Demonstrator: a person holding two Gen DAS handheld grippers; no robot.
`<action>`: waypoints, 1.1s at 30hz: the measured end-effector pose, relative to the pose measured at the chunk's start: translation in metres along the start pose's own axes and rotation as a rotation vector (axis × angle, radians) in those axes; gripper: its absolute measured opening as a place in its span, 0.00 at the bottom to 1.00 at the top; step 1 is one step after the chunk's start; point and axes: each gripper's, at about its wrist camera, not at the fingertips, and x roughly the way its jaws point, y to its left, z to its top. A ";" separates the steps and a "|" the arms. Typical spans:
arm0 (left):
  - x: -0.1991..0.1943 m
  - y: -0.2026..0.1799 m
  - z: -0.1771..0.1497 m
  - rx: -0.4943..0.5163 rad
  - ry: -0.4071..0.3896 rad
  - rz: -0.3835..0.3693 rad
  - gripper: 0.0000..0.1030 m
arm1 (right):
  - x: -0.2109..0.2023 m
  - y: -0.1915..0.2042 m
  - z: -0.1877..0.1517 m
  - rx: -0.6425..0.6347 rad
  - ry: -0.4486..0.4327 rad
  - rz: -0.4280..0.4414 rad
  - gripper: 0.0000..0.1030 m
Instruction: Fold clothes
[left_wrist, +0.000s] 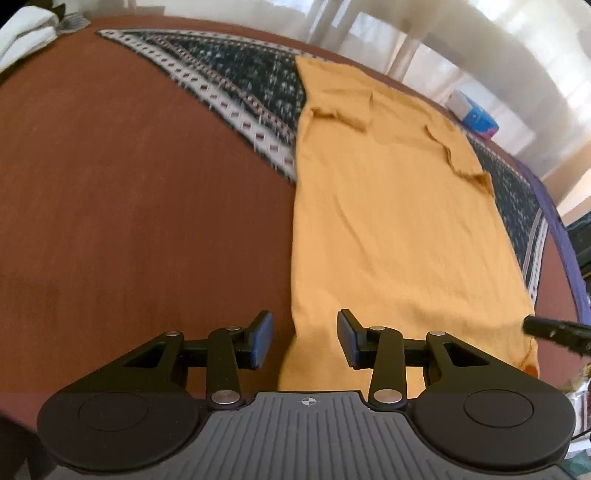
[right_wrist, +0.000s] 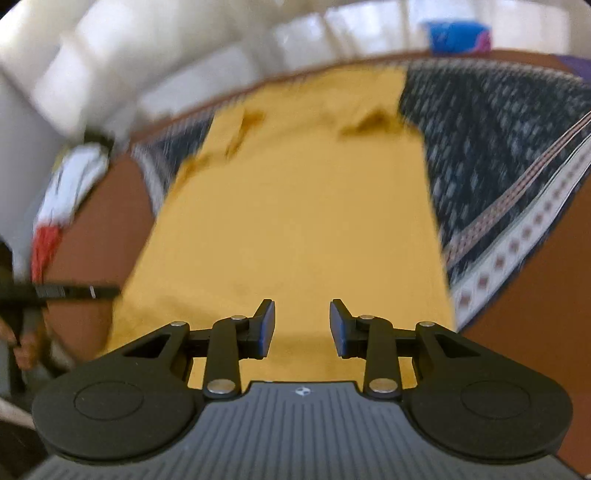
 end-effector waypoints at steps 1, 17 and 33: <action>-0.003 -0.001 -0.007 -0.004 -0.002 0.004 0.54 | 0.003 0.003 -0.008 -0.024 0.024 -0.001 0.36; -0.037 0.008 -0.083 -0.093 0.025 0.099 0.61 | -0.072 -0.054 -0.110 0.101 0.135 -0.114 0.43; -0.023 -0.001 -0.073 -0.055 0.011 0.052 0.65 | -0.054 -0.066 -0.086 0.175 0.012 -0.155 0.54</action>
